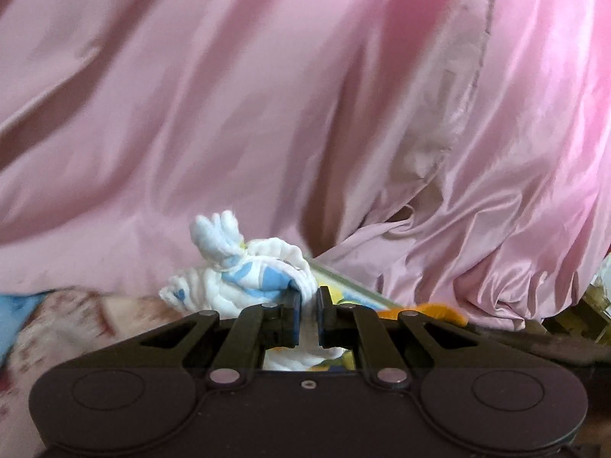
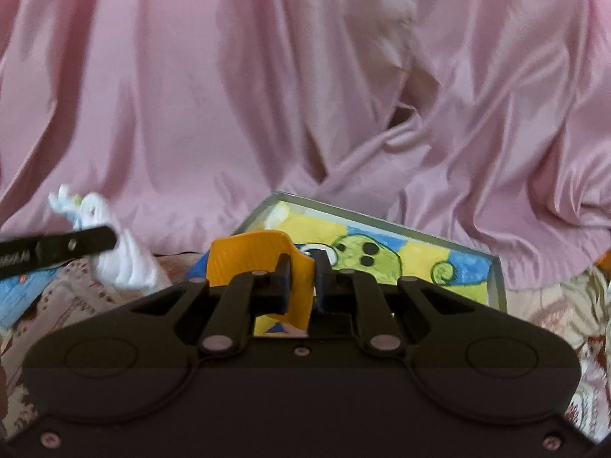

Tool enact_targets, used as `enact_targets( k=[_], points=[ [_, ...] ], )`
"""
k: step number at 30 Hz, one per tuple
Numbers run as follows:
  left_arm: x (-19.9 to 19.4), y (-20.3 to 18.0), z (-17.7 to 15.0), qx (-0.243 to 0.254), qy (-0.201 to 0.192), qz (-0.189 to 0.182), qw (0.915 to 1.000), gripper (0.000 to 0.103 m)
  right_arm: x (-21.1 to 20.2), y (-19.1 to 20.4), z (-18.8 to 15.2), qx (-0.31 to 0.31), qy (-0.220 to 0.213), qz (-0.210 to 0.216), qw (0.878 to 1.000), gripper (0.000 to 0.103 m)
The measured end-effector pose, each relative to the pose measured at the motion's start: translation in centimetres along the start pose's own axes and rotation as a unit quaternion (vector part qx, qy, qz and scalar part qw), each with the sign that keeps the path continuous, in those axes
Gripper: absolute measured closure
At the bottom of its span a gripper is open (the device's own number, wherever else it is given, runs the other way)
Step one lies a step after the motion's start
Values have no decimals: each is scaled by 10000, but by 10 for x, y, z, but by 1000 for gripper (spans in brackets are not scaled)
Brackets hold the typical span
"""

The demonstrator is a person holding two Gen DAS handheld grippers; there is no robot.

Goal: Organize soft objects
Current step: 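Carry the white sock with the left tool while the right tool carries the orange item toward the tray, then open the left tool over the tray while the right tool releases the orange item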

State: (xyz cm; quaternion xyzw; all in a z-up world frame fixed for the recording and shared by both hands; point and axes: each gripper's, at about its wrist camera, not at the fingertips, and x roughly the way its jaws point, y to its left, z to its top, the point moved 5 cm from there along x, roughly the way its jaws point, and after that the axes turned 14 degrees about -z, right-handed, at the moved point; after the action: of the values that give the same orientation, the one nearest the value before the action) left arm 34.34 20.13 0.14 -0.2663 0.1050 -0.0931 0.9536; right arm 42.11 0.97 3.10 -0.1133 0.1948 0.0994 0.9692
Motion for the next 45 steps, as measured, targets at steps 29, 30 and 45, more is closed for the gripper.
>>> enact_targets(
  k=[29,30,45],
  points=[
    [83,0,-71,-952,1214,26,9880,94,34,-33,-65,-6,399,-352,9986,89],
    [83,1,-70,-996,1227,38,9874,94,32,-32,-64,-14,396,-348,9986,88],
    [73,-2,-60,-1118,1322,204,9847,56,15,-36,-54,98,374,-337,9987,61]
  ],
)
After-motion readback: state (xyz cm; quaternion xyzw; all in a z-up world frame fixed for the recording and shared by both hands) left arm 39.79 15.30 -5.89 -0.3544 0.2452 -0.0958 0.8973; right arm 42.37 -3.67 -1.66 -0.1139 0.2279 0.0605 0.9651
